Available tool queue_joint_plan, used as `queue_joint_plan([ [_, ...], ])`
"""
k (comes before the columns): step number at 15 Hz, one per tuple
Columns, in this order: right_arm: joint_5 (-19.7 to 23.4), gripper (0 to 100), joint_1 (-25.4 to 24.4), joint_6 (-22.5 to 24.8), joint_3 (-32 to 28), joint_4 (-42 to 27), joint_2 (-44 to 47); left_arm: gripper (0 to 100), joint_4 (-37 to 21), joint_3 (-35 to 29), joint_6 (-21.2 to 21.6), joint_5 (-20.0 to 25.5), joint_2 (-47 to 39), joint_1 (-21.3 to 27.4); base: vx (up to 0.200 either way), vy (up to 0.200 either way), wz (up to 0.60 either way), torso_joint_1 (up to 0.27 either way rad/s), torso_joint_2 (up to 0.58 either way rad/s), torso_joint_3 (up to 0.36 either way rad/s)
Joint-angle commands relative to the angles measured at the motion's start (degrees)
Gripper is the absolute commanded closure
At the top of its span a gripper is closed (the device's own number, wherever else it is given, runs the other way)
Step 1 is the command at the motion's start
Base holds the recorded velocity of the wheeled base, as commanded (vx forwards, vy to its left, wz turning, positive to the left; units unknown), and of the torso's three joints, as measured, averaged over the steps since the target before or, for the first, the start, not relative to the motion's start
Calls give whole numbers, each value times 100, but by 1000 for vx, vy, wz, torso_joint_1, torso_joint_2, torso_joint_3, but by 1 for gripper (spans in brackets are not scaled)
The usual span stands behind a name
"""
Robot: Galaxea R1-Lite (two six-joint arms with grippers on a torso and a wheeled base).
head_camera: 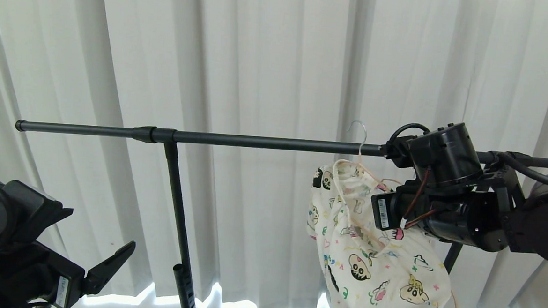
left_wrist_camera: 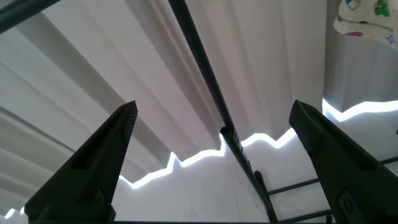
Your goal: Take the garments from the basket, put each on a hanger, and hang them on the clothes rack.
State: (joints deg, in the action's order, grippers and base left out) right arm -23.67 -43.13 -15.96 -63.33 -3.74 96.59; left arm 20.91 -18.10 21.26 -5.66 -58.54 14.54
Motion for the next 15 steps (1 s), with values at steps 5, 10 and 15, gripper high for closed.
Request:
queue_joint_plan([
  [5, 161, 100, 147, -21, -21, 93, 273, 0, 1, 26, 10, -14, 290, 13, 0, 0, 0, 0, 0, 0],
  [10, 346, 100, 209, 14, -21, 207, 475, 0, 1, 211, 10, -14, 378, 22, 0, 0, 0, 0, 0, 0],
  [15, 364, 100, 209, 23, -21, 198, 572, 0, 1, 263, 1, -14, 413, 128, 0, 0, 0, 0, 0, 0],
])
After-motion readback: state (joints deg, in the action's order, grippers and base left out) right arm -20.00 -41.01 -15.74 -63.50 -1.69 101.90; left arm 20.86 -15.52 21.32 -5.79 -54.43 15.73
